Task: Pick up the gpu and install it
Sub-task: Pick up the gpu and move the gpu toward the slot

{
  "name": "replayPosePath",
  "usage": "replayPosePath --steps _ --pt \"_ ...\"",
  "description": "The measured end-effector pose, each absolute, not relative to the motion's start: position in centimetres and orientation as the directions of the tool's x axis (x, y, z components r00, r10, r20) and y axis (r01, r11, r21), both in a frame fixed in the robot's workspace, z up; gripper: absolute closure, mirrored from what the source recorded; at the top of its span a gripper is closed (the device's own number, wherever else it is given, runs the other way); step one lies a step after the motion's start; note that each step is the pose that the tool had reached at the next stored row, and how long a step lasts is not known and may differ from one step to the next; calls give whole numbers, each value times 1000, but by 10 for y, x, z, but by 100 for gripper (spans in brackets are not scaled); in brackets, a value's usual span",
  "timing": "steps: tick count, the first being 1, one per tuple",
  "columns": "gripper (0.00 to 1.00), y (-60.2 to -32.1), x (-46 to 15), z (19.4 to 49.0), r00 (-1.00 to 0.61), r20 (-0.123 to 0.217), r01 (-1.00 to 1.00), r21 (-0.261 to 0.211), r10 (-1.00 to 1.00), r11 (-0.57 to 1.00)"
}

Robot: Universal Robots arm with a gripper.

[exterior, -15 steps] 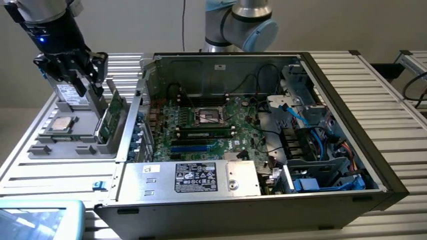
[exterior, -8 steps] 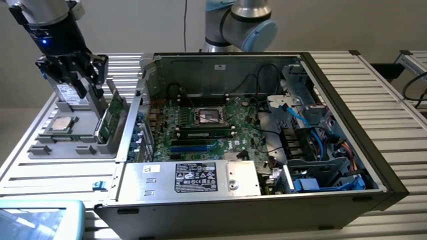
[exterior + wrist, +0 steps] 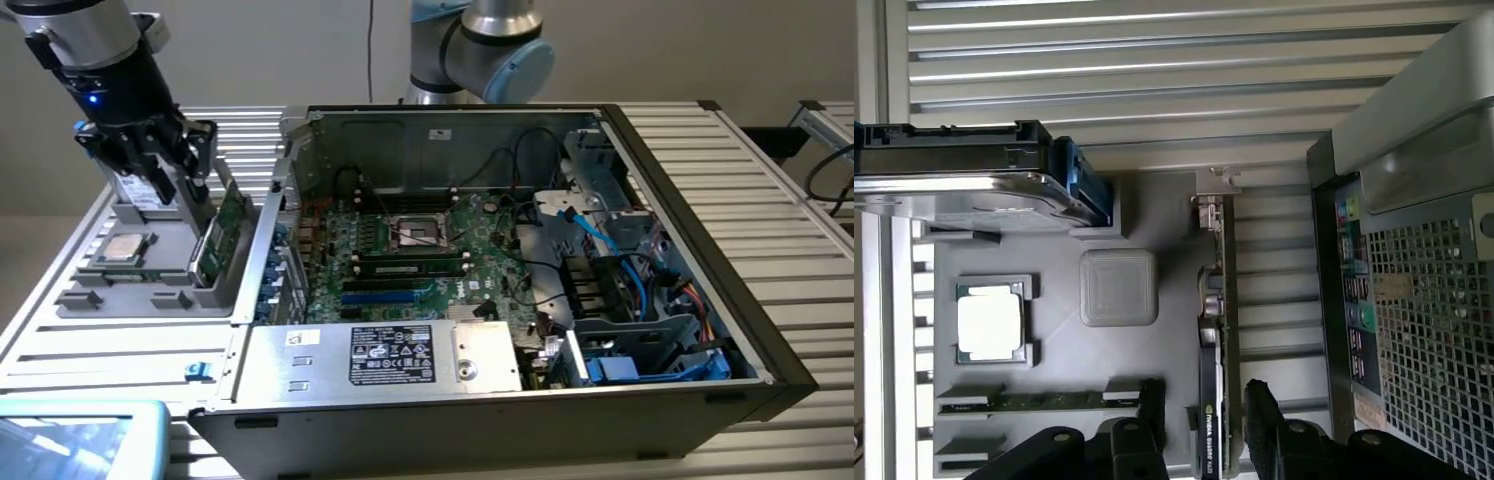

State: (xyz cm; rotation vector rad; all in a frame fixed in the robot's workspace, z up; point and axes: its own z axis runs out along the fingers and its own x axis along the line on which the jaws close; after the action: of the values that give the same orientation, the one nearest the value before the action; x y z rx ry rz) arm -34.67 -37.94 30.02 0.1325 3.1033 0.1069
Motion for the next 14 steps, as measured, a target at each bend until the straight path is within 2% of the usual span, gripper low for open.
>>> replayPosePath --steps 8,14 --pt "54 -386 -347 289 -996 -35 83 92 87 992" --pt "54 -402 -347 283 -995 -37 83 124 88 989"
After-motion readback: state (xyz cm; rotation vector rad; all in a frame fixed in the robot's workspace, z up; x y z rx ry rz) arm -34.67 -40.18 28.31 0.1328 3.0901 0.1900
